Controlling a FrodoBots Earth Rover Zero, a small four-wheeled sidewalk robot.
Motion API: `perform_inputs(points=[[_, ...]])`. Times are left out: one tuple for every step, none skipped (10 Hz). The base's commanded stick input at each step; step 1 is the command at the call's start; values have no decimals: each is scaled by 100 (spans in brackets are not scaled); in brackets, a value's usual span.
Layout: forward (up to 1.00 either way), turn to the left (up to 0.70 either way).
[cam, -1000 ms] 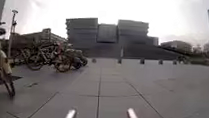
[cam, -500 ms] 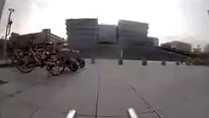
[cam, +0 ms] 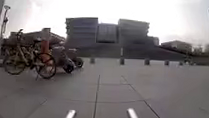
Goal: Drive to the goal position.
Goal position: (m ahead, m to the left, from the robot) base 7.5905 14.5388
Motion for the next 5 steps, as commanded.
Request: perform_inputs(points=[[100, 0], [100, 0], [100, 0], [100, 0], [100, 0]])
